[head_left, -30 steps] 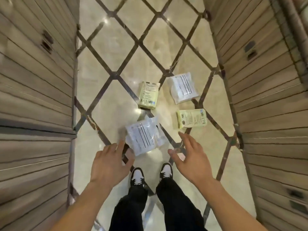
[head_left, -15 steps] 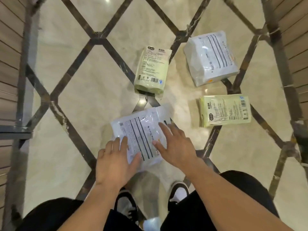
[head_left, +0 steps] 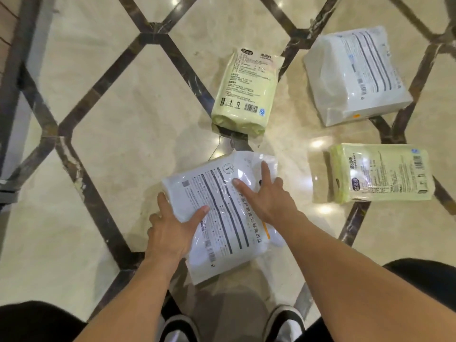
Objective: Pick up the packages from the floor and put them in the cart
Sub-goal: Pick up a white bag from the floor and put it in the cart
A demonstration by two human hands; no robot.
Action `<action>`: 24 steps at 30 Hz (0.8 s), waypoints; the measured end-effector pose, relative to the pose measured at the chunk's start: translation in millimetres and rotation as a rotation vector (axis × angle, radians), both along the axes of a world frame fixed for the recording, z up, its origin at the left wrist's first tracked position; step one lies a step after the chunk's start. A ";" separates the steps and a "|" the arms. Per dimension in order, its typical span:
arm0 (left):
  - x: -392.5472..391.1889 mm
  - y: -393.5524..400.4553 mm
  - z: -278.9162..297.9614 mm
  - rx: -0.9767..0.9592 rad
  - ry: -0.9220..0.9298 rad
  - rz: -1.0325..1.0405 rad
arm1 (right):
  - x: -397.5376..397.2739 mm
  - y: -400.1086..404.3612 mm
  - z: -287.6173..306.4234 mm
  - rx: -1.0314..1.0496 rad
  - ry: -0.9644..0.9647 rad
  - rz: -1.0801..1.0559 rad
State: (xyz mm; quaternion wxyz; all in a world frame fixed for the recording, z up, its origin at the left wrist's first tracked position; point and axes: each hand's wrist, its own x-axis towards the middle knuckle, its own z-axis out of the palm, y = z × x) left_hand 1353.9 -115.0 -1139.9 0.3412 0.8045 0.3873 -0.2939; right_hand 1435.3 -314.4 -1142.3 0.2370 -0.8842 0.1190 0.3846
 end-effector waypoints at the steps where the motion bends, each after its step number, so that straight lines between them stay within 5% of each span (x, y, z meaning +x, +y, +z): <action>1: -1.0 -0.8 -1.0 -0.039 -0.019 0.028 | -2.1 -0.5 -3.9 0.019 -0.005 -0.006; 9: 4.5 -6.4 4.5 -0.288 -0.262 0.156 | -13.2 9.3 -20.0 0.195 0.000 -0.192; 15: 20.3 -22.2 15.7 -0.221 -0.370 0.123 | -13.0 -1.8 -15.3 0.357 -0.053 -0.375; 19: 22.9 -31.3 80.5 -0.192 -0.471 0.111 | -13.1 -16.1 56.9 0.346 -0.159 -0.418; 24: 15.7 -43.8 232.0 -0.145 -0.528 0.120 | -30.8 -37.9 214.1 0.434 -0.292 -0.416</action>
